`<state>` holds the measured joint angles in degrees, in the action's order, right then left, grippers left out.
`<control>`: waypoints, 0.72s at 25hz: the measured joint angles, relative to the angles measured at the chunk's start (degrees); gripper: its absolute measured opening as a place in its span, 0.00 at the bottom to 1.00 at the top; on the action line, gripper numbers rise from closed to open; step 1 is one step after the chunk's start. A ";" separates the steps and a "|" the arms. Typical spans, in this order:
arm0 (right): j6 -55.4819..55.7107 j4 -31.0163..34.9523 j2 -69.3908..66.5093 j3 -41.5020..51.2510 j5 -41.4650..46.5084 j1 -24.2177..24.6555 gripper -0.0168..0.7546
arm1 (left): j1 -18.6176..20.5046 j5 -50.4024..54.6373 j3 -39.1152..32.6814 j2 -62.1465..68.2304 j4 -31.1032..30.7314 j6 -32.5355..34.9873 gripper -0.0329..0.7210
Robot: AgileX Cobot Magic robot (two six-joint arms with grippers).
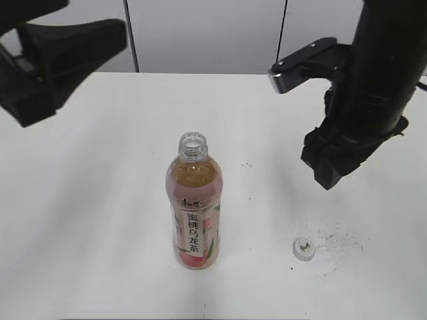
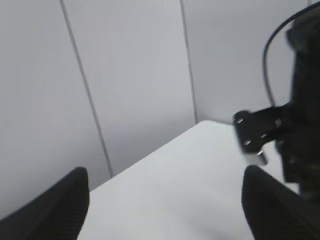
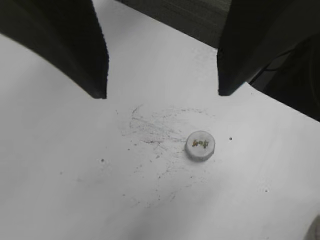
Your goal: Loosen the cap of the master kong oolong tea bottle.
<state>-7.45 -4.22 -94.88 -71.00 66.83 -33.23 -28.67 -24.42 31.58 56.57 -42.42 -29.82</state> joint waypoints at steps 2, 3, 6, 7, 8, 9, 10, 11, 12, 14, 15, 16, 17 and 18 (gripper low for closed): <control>0.82 -0.86 2.59 0.00 1.62 0.00 0.69 | 0.00 9.80 0.00 -4.21 2.16 -0.70 0.78; 1.12 -1.37 3.68 0.00 2.05 0.00 0.69 | 0.00 15.41 0.00 -6.30 3.97 -0.83 0.78; 1.91 -2.69 7.28 0.00 2.52 0.00 0.69 | -0.06 32.15 0.00 -13.61 9.57 -1.05 0.78; 2.14 -2.97 8.61 0.00 2.55 0.00 0.69 | -0.11 37.61 0.00 -15.50 11.20 -1.05 0.78; 2.41 -3.11 10.11 0.15 2.59 0.00 0.69 | -0.11 43.37 0.00 -17.27 13.41 -0.72 0.78; 2.70 -3.15 11.74 0.54 2.59 0.00 0.69 | -0.11 49.29 0.12 -18.69 16.05 0.56 0.78; 3.00 -3.15 13.22 1.07 2.59 0.00 0.69 | -0.11 54.28 0.42 -20.42 19.09 2.40 0.78; 3.51 -3.15 15.10 1.89 2.64 0.00 0.69 | -0.11 60.36 1.16 -22.16 21.88 5.48 0.78; 4.15 -3.23 17.07 2.89 2.63 0.00 0.69 | -0.11 66.28 2.28 -23.85 25.34 9.04 0.78; 5.18 -3.06 20.90 5.26 2.63 0.00 0.69 | -0.11 76.20 5.09 -26.68 31.63 15.48 0.78; 5.60 -2.74 23.14 6.81 2.66 0.00 0.69 | -0.11 81.11 6.60 -28.06 33.62 18.30 0.78; 5.86 -2.23 25.44 8.51 2.70 0.00 0.69 | -0.11 85.54 7.59 -29.17 35.27 20.57 0.78; 6.07 -1.63 27.45 10.38 2.70 0.00 0.69 | -0.11 88.64 7.93 -30.57 36.14 22.12 0.78; 6.20 -1.06 29.92 12.08 2.79 0.00 0.69 | -0.11 91.21 7.93 -32.12 36.59 23.58 0.77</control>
<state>-1.25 -5.28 -64.96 -58.92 69.61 -33.23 -28.78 66.79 39.51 24.46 -5.83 -6.24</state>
